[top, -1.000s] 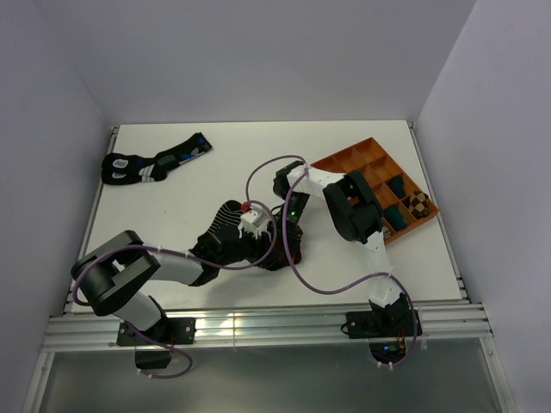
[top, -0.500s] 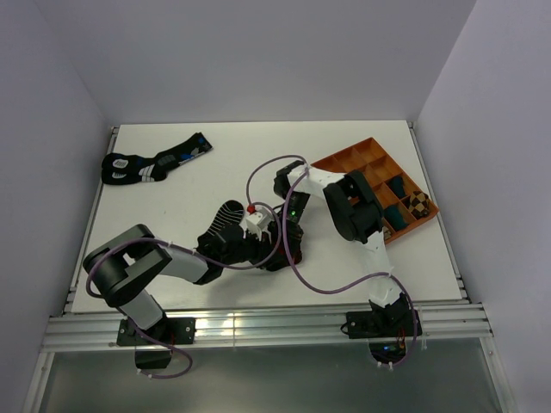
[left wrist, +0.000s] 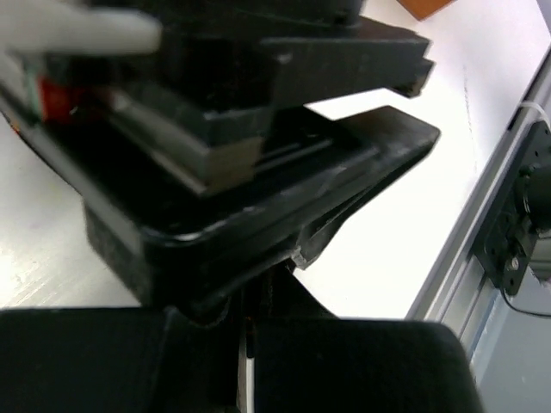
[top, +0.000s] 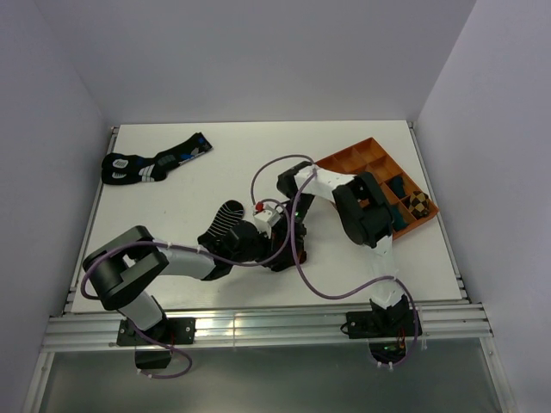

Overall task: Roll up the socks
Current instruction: Roll the sock at the center of the board.

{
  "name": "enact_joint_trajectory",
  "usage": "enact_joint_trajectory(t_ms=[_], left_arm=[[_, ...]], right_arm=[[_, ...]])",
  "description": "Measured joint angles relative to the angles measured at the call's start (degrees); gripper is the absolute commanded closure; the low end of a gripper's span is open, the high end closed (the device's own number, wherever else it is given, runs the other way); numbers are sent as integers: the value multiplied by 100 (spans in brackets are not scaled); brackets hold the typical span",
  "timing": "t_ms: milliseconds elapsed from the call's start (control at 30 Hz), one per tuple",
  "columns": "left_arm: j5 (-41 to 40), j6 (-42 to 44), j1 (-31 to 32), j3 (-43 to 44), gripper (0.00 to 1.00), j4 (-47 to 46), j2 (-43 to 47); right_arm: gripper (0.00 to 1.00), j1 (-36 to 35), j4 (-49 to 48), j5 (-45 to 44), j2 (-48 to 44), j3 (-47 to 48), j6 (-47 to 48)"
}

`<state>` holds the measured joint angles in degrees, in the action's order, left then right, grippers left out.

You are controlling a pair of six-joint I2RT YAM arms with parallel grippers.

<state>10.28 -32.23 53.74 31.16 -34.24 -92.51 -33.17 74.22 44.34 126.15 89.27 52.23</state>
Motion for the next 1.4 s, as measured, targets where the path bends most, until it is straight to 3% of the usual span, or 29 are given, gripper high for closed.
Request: enact_joint_trajectory(t_ms=[633, 867, 1200, 1400], left_arm=[[-570, -660, 85, 485, 100, 981, 0], [-584, -903, 92, 739, 100, 1298, -111], [-514, -1252, 96, 1213, 100, 1847, -358], [-184, -1414, -28, 1528, 100, 2249, -529]], right_arm=[[35, 378, -2146, -710, -1429, -870, -1110], [34, 636, -2527, -791, -1650, -1145, -1384], [34, 1364, -2988, -774, -2830, -1593, -1578], [34, 1576, -3115, -734, -3574, -2347, -1305]])
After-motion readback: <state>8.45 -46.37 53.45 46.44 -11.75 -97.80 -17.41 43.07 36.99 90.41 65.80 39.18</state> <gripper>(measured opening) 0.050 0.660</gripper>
